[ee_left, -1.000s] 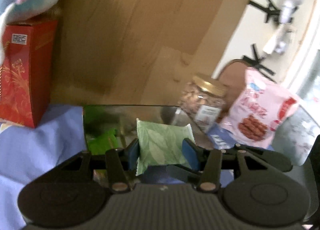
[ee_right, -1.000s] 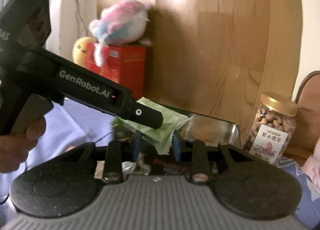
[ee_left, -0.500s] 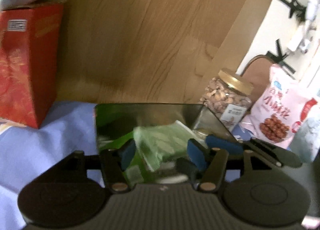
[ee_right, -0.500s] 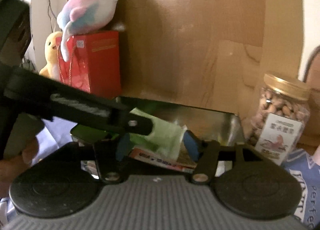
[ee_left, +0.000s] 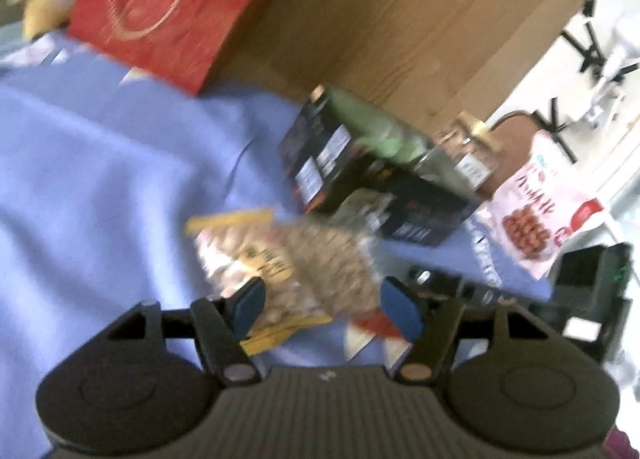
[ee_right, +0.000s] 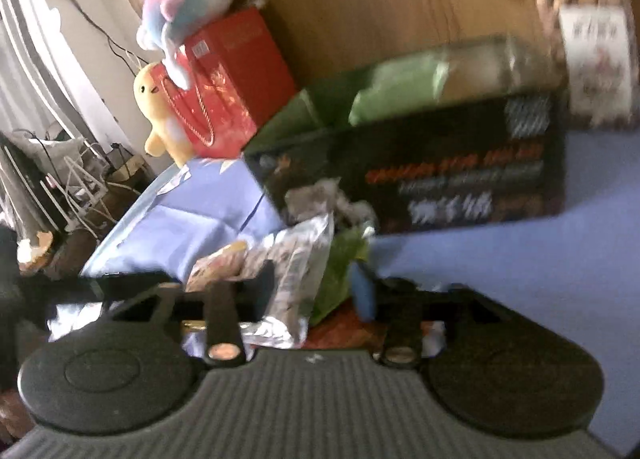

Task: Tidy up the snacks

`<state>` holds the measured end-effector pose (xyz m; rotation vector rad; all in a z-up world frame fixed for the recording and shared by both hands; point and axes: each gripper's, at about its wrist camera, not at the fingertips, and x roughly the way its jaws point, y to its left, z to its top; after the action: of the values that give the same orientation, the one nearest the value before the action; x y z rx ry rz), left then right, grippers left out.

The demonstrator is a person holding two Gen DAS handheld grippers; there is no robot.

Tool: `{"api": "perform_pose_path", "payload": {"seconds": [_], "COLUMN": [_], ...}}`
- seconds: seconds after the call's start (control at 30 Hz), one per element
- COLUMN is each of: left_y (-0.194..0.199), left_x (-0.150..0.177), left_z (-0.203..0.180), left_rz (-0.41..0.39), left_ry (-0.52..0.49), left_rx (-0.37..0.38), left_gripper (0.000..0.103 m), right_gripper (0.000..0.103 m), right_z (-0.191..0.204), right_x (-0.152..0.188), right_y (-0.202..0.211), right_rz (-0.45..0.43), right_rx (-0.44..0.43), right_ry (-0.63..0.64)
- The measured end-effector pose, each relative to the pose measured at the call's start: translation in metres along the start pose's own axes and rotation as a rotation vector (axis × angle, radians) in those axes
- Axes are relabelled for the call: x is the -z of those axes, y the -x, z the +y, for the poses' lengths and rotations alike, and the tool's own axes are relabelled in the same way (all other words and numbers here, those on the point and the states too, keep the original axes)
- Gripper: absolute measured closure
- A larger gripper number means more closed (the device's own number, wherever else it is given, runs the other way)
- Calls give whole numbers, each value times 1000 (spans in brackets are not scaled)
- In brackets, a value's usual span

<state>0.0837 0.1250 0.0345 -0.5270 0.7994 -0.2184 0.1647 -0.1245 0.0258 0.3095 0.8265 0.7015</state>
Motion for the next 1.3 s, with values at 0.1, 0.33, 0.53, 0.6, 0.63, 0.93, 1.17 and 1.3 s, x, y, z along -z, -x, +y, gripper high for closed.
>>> {"api": "perform_pose_path", "payload": {"seconds": [0.1, 0.33, 0.53, 0.6, 0.63, 0.93, 1.17, 1.3], "left_y": [3, 9, 16, 14, 12, -12, 4, 3], "left_x": [5, 12, 26, 32, 34, 42, 34, 33], "left_z": [1, -9, -32, -43, -49, -60, -23, -26], "left_rz": [-9, 17, 55, 74, 77, 135, 113, 113], "left_ry": [-15, -52, -142, -183, -205, -258, -104, -112], "left_rx": [-10, 36, 93, 116, 114, 12, 27, 23], "left_gripper": [40, 38, 38, 35, 32, 31, 31, 29], "right_gripper": [99, 100, 101, 97, 95, 66, 70, 95], "right_z": [5, 7, -10, -21, -26, -14, -10, -15], "right_x": [11, 58, 102, 109, 109, 90, 69, 75], "right_y": [10, 65, 130, 146, 148, 90, 44, 54], "right_rz": [-7, -18, -116, -132, -129, -26, 22, 22], "right_rx": [-9, -45, 71, 92, 79, -56, -138, -145], "right_ry": [-20, -47, -53, -87, -109, -177, -228, -217]}}
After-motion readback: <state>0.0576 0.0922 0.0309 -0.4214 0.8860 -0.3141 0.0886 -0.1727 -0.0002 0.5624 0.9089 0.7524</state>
